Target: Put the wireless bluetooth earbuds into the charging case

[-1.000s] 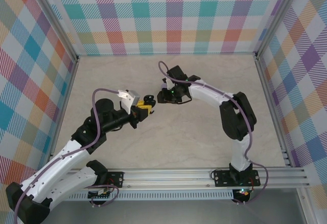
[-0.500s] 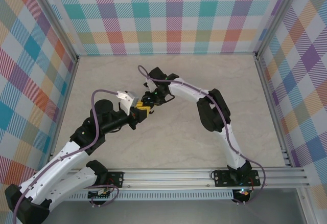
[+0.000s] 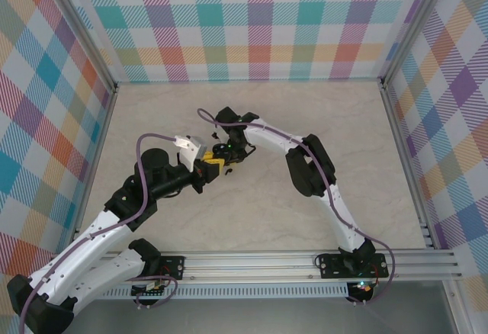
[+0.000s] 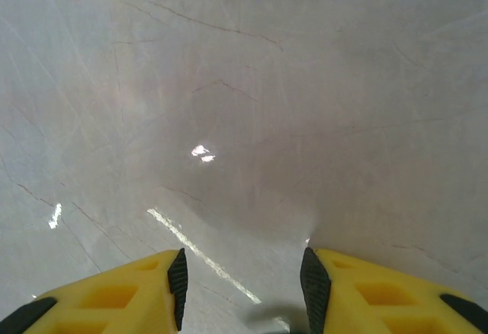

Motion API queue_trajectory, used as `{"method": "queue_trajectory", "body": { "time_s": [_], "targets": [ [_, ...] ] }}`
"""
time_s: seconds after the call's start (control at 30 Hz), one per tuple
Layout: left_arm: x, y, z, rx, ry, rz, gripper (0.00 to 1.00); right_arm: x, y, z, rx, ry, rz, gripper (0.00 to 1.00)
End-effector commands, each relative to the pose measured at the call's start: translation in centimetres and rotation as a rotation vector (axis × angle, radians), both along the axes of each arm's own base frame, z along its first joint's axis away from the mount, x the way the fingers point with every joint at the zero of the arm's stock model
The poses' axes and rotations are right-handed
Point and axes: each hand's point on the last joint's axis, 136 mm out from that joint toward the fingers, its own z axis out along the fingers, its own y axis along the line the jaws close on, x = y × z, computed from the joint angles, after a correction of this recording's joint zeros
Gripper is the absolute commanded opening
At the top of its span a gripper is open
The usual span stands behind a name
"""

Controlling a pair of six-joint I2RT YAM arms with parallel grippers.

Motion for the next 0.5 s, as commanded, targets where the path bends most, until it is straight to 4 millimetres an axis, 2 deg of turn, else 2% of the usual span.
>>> {"method": "queue_trajectory", "body": {
  "time_s": [0.0, 0.2, 0.47],
  "targets": [
    [-0.3, -0.2, 0.9, -0.018, -0.009, -0.007, 0.19, -1.5, -2.1, -0.3, -0.100, -0.002, 0.041, 0.47],
    [-0.2, -0.2, 0.7, -0.017, -0.003, -0.005, 0.19, -2.3, -3.4, -0.6, -0.170, -0.018, 0.039, 0.46],
    [-0.2, -0.2, 0.7, -0.017, -0.001, -0.007, 0.19, -3.0, -4.0, 0.3, -0.172, -0.032, 0.023, 0.49]
  ]
}}
